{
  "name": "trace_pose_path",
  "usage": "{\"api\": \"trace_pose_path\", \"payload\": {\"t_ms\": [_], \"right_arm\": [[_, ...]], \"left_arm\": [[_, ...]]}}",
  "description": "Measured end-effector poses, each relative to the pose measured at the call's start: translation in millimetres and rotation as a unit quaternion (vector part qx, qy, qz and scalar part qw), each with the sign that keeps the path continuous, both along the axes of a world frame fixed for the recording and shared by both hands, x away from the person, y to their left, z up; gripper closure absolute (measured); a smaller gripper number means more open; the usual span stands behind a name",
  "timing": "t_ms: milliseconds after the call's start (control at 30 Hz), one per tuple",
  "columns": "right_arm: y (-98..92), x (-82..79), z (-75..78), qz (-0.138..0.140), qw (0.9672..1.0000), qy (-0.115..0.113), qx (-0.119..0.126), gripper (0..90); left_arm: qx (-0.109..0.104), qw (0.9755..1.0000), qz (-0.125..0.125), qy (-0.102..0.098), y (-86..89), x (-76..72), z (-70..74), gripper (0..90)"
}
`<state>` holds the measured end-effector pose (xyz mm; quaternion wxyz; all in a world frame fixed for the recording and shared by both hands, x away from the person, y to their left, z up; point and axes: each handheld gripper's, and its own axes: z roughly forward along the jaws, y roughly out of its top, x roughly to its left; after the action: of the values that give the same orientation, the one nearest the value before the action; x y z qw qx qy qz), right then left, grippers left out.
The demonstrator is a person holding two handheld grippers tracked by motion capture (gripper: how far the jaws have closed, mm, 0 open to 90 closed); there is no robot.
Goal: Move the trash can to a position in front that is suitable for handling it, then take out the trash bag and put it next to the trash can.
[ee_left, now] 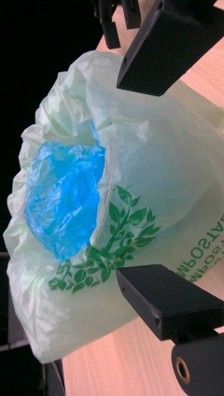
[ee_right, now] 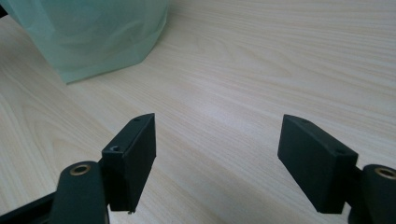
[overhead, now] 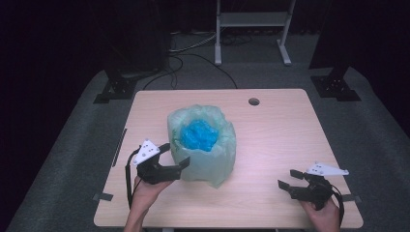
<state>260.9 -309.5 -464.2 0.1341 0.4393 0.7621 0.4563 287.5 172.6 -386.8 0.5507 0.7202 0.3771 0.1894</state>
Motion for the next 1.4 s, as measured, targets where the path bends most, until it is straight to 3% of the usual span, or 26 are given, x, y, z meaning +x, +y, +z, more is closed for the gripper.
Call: {"api": "trace_pose_path", "payload": {"t_ms": [767,867,1200,1400], "right_arm": [[-1.9,1.3,-0.9,-0.003,1.0,0.004,0.0,27.1],[-3.4,1.1,0.2,-0.006,1.0,0.003,0.003,27.1],[-2.3,0.8,4.2,-0.008,1.0,-0.003,-0.001,27.1],[-2.1,0.0,5.9,-0.007,1.0,-0.007,-0.003,27.2]], "left_arm": [[-0.012,0.9997,0.019,0.005,8.3,-1.3,6.0,7.8],[-0.023,0.9995,0.019,0.004,11.1,-0.7,8.3,7.8],[-0.042,0.9984,0.037,0.007,17.0,8.0,19.3,7.9],[-0.033,0.9972,0.062,0.024,16.8,22.6,21.0,8.1]]}}
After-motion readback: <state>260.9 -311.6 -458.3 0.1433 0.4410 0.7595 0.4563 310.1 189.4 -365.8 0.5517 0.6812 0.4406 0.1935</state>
